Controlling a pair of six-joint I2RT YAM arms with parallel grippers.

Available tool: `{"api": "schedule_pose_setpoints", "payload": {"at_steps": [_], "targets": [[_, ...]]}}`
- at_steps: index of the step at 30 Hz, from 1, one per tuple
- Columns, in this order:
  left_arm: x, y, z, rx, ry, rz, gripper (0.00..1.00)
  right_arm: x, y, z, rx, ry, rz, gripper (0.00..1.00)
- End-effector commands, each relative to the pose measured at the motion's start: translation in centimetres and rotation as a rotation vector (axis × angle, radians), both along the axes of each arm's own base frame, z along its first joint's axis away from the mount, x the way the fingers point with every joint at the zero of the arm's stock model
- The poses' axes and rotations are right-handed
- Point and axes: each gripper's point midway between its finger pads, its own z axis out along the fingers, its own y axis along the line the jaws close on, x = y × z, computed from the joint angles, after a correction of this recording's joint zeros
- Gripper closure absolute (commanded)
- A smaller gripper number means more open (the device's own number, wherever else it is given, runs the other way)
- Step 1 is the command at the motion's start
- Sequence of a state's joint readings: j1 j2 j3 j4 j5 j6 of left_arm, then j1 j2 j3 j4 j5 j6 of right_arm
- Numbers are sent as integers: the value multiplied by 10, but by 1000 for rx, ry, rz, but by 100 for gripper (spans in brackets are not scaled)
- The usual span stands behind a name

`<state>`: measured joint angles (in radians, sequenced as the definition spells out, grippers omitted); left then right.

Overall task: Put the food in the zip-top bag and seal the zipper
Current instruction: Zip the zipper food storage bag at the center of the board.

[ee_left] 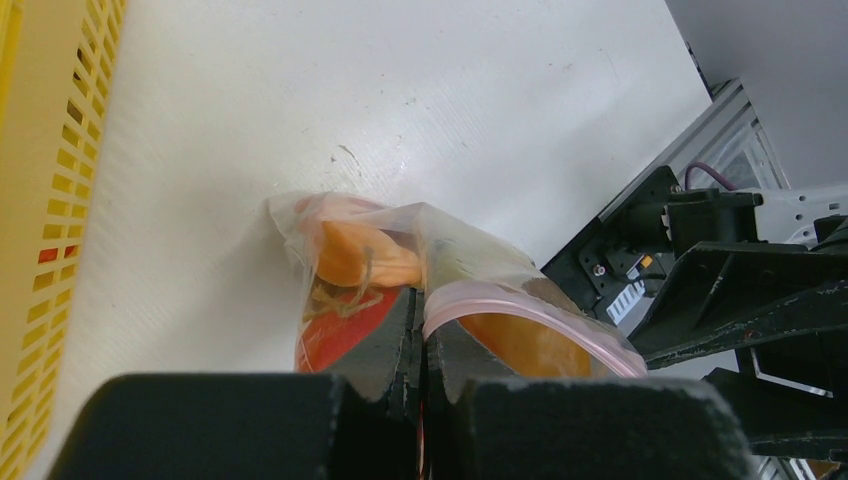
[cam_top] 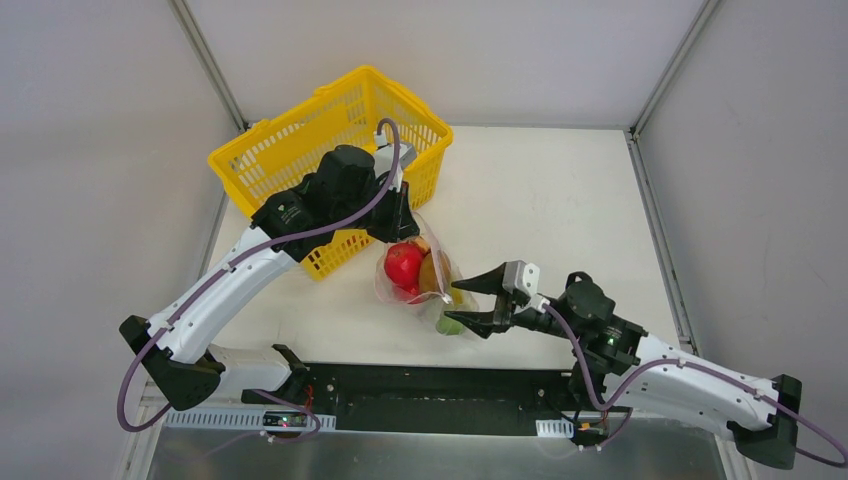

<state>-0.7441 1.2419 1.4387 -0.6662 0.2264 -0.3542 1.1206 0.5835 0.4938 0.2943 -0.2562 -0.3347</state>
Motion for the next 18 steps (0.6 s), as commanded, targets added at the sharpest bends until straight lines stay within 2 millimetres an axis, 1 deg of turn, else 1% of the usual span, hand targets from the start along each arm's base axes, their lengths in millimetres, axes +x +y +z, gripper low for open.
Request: {"api": "schedule_pose_setpoints", "payload": {"at_steps": [1,3,9,12,15,18], "targets": [[3,-1,18,-71,-35,20,100,10,-2,42,105,-54,-74,45],[3,0,18,-71,-36,20,100,13,0,42,107,-50,-92,46],[2,1,17,-72,-34,23,100,14,1,50,152,-45,-104,60],[1,1,16,-71,-32,23,100,16,1,50,151,-46,-111,65],[2,1,15,-69,-34,24,100,14,1,52,160,-45,-99,77],[2,3,15,-63,-37,29,100,14,-1,55,168,-41,-107,91]]}}
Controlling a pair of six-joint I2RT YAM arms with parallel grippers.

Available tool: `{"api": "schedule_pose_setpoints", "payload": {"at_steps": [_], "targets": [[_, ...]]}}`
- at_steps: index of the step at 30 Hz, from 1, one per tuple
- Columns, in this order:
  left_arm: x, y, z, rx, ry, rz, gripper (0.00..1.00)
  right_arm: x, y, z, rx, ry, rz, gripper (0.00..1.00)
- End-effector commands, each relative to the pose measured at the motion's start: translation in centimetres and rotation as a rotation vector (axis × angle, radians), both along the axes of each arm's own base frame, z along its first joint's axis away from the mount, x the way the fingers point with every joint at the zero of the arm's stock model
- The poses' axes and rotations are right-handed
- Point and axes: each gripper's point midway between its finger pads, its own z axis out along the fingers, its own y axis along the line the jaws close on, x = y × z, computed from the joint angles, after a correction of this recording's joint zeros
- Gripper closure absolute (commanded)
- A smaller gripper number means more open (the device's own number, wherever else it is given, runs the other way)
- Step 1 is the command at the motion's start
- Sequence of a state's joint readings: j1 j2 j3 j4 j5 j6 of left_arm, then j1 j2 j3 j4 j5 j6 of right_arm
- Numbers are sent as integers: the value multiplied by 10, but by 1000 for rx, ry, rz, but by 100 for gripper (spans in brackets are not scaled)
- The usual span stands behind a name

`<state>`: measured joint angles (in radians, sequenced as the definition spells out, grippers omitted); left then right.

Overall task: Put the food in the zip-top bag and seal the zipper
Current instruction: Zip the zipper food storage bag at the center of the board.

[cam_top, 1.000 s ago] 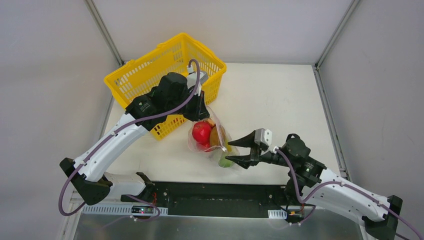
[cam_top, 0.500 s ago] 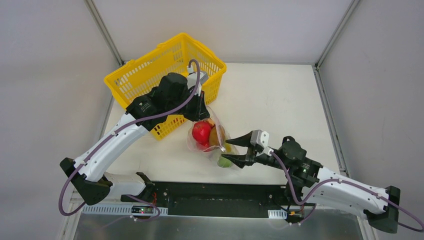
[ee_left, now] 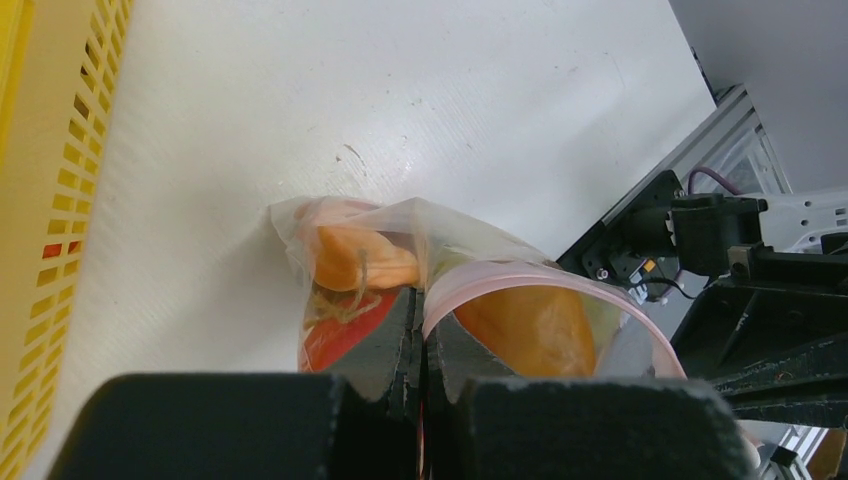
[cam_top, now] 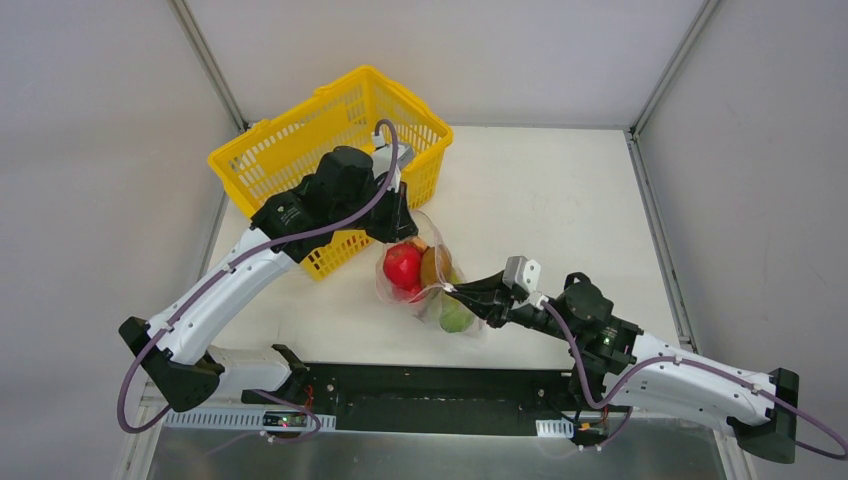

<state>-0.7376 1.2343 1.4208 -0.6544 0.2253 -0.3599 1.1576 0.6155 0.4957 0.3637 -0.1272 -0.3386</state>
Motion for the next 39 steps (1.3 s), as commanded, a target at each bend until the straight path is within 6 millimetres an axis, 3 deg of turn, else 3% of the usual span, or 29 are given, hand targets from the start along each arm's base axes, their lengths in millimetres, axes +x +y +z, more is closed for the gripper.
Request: {"api": "schedule_pose_setpoints", "payload": {"at_steps": [1,2,12,22,27,33,37,39], "targets": [[1,3,17,-56,-42,23,100,1,-6,45,128,-37,-25,96],[1,4,17,-51,-44,27,100,4,-7,46,130,-34,-39,100],[-17,31,23,14,-79,18,100,34,-35,48,97,35,-262,100],[-38,54,7,129,-50,-39,100,48,-56,62,89,115,-389,100],[-47,62,0,192,-31,-96,100,52,-57,56,32,140,-412,100],[-46,71,-3,250,-45,-112,100,51,-55,66,12,156,-384,100],[-44,71,3,246,-79,-122,83,56,-48,68,-22,188,-362,100],[-43,70,6,244,-91,-131,64,61,-44,67,-28,221,-349,100]]}}
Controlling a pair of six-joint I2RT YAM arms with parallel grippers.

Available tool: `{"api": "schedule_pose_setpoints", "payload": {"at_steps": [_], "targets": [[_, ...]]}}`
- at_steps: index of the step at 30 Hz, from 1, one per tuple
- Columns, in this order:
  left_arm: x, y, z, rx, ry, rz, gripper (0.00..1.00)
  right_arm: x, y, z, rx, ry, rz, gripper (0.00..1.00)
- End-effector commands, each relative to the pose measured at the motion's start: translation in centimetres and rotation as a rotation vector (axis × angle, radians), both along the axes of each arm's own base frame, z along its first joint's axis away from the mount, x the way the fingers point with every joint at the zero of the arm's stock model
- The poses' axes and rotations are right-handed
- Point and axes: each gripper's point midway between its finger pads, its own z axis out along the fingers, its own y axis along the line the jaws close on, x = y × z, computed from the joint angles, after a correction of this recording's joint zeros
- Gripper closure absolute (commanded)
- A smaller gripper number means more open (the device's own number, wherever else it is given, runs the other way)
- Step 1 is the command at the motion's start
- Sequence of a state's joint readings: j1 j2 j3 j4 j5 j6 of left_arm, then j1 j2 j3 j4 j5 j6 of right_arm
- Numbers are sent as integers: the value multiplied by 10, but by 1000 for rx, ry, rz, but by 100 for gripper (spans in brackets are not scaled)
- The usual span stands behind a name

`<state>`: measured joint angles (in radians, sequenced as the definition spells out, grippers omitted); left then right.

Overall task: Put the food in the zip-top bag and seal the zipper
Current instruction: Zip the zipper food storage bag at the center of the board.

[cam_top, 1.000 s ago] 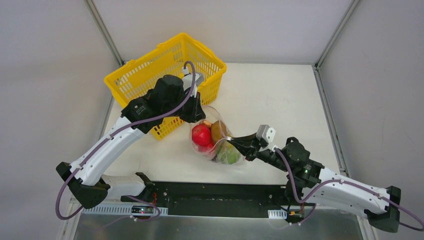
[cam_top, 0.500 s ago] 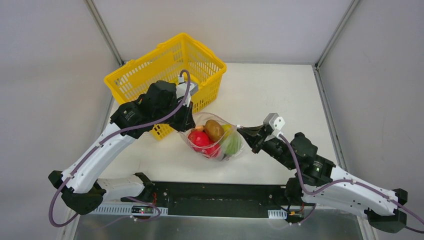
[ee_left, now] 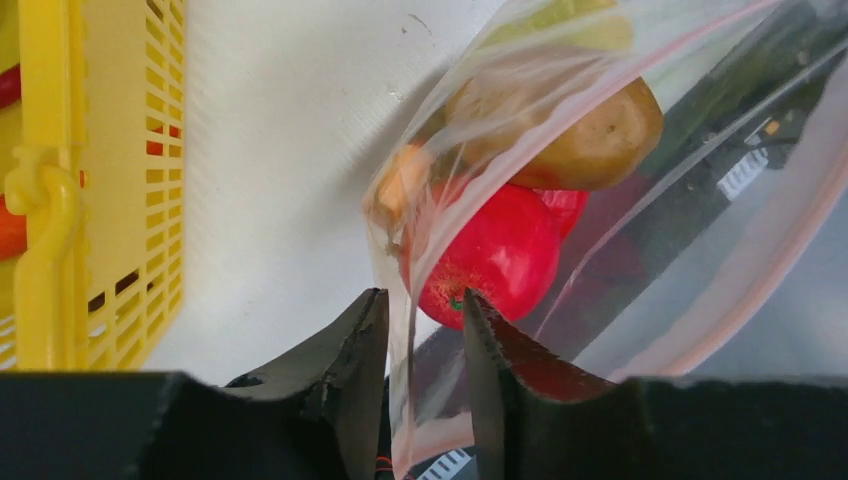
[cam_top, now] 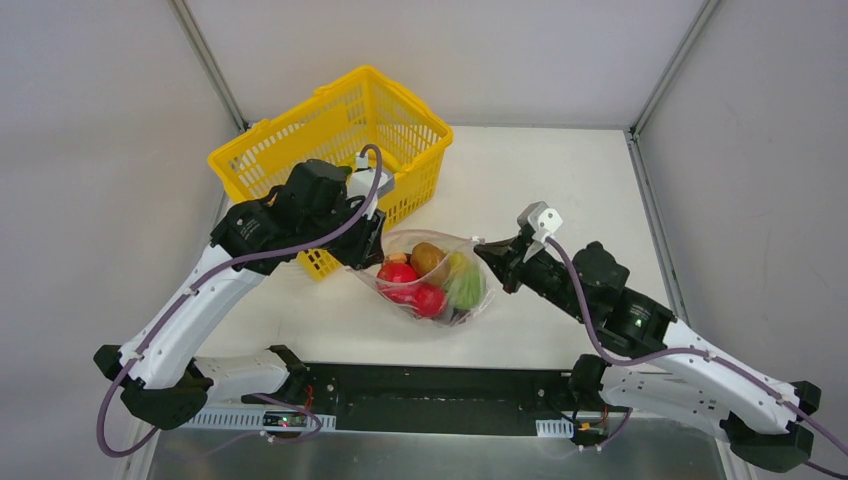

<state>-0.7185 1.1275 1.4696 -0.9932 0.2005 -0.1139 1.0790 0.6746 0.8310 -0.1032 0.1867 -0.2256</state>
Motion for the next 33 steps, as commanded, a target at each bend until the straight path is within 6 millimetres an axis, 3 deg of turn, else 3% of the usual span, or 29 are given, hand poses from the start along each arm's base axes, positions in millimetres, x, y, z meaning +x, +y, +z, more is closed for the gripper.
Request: {"api": "schedule_pose_setpoints", "payload": {"at_steps": [1,5,10,14,19,27,33], "targets": [[3,5,18,-5,-68,-22,56,6,4,36,98,28,35,100],[11,9,31,-15,-123,13,37,18,9,28,99,127,99,100],[20,9,65,-113,-270,47,26,26,10,22,118,189,165,100],[23,-8,99,-258,-393,-9,22,22,13,20,112,196,202,100],[19,-46,127,-385,-428,-168,18,25,14,19,104,201,206,100],[18,-119,125,-295,-526,-436,19,20,14,26,100,187,235,100],[19,-149,106,-267,-553,-565,29,18,12,25,99,183,234,100]]}}
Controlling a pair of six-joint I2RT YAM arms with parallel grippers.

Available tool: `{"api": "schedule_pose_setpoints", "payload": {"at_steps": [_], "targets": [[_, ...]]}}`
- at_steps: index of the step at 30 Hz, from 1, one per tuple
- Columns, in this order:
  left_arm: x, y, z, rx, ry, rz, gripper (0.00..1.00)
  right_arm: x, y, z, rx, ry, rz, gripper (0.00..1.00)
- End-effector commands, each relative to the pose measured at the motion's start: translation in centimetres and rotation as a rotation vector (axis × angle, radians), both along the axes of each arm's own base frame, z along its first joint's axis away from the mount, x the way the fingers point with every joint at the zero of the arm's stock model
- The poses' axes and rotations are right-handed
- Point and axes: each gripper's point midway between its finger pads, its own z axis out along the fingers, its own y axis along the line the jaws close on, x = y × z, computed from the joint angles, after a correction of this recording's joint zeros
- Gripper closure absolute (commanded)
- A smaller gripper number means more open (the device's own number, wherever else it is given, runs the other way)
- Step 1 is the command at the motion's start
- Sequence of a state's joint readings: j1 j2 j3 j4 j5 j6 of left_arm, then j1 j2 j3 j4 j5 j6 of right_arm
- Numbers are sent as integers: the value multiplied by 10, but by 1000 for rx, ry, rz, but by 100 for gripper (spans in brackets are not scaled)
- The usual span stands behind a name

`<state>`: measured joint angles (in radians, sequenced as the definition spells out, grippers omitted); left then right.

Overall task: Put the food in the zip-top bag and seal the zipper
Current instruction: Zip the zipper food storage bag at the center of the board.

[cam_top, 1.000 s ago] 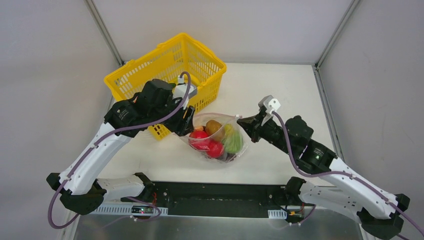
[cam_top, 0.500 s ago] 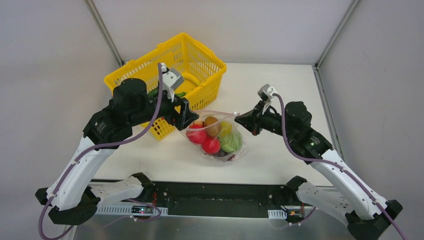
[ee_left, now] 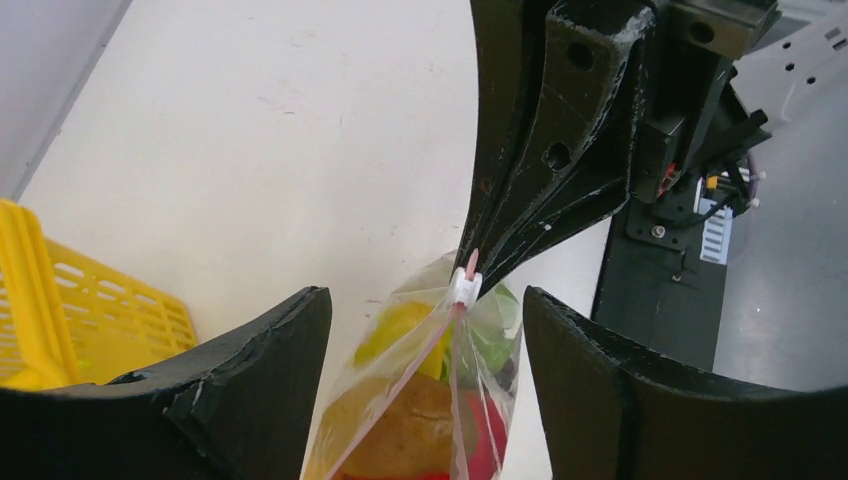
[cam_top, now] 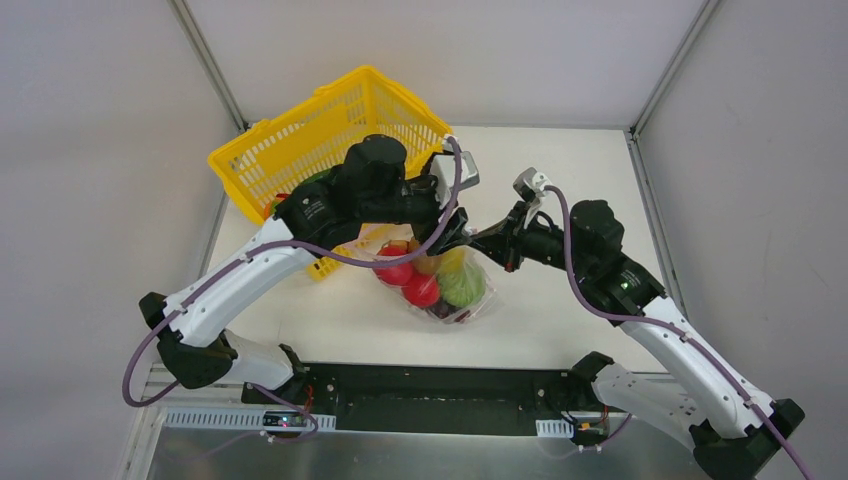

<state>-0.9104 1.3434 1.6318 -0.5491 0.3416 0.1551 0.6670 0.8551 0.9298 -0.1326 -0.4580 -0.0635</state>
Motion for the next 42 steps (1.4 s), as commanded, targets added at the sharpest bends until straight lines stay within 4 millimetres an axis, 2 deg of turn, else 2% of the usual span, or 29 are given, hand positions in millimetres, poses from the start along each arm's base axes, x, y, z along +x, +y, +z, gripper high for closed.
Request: {"api": "schedule_pose_setpoints", "payload": {"at_steps": [1,4,9,11,13,17,19,24,26,29,33,35,39,40,42], "targets": [[-4,-15,22,-38,-143,-113,32,-3,-2,32,54,-74,14,100],[-4,-16,14,-15,-151,-119,43,-2,-2,31,52,-73,11,100],[-5,-15,6,-7,-159,-120,67,-2,-3,32,55,-73,5,100],[-6,-15,4,0,-159,-128,68,-1,-4,31,55,-74,-1,100],[-6,-15,1,6,-157,-134,60,-1,-4,31,55,-73,-1,100],[-10,-18,-4,12,-159,-171,56,-1,-3,29,57,-65,2,100],[-9,-18,-5,15,-167,-173,64,-2,-3,29,60,-64,3,100],[-8,-21,-3,0,-182,-175,73,-2,-3,29,60,-66,4,100],[-10,-22,-2,-9,-182,-186,81,-2,-4,29,60,-68,2,100],[-14,-21,-3,-4,-174,-202,100,-4,-4,28,60,-72,7,100],[-21,-19,-2,-5,-159,-233,100,-4,-6,30,62,-93,5,100],[-25,-19,1,-10,-151,-243,100,-7,-4,29,57,-102,29,93],[-31,-19,5,-18,-138,-266,100,-9,-3,27,49,-111,51,68],[-32,-19,7,-20,-137,-269,100,-10,-2,28,51,-117,59,64],[-34,-18,8,-20,-135,-276,100,-11,0,28,48,-125,79,64]]}}
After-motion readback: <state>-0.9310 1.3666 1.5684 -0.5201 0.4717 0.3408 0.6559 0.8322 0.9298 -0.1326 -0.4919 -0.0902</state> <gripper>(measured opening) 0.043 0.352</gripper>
